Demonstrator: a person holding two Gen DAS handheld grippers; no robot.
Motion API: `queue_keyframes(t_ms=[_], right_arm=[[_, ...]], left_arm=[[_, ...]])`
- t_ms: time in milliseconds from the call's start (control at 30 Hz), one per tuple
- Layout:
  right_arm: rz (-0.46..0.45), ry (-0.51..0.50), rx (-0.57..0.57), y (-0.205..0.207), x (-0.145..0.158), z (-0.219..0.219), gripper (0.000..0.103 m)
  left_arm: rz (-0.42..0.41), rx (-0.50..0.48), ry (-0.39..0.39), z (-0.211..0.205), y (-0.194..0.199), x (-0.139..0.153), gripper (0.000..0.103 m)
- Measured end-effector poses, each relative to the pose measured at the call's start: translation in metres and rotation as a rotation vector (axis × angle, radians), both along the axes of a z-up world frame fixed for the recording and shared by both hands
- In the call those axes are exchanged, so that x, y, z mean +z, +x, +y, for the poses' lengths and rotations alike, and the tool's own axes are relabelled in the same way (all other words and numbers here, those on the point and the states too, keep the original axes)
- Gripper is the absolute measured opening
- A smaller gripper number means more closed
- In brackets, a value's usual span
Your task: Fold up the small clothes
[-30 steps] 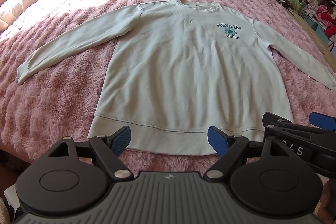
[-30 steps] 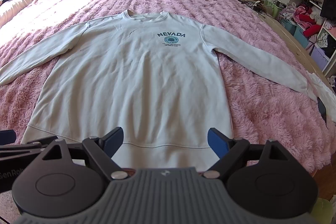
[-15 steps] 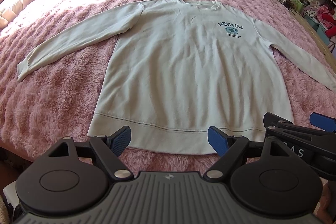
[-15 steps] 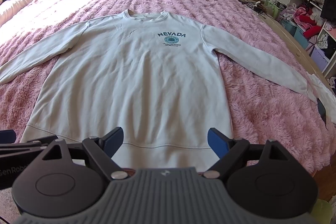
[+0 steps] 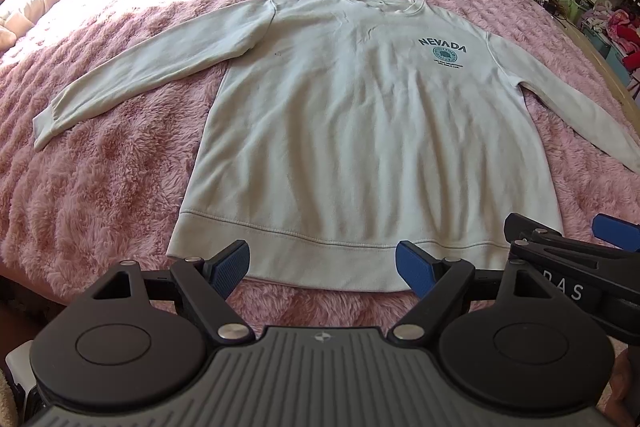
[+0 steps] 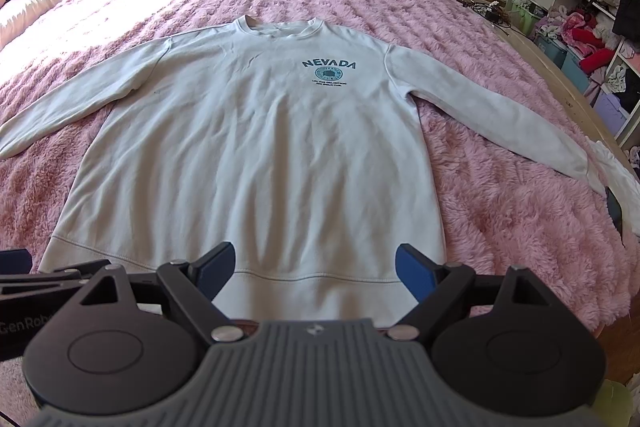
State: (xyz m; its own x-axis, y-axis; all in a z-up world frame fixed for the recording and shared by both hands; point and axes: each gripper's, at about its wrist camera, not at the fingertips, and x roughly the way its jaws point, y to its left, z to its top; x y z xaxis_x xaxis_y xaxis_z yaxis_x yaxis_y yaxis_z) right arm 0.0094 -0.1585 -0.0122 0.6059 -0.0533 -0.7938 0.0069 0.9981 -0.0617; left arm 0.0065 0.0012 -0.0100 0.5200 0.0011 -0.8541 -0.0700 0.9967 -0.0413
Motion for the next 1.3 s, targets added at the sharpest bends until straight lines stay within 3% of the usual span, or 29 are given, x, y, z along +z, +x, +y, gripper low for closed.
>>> queue_keyframes(t_ms=[1133,1300], right_arm=[[0.026,-0.003,0.001,0.0042,-0.0045,0.0002,0.083],[0.021,0.013,-0.014,0.0063,-0.0049,-0.0053,0.083]], left_arm=[[0.020,0.009,-0.011,-0.0009,0.0020,-0.0030,0.097],[0.021,0.000,-0.048,0.0006,0.0050,-0.0036,0.097]])
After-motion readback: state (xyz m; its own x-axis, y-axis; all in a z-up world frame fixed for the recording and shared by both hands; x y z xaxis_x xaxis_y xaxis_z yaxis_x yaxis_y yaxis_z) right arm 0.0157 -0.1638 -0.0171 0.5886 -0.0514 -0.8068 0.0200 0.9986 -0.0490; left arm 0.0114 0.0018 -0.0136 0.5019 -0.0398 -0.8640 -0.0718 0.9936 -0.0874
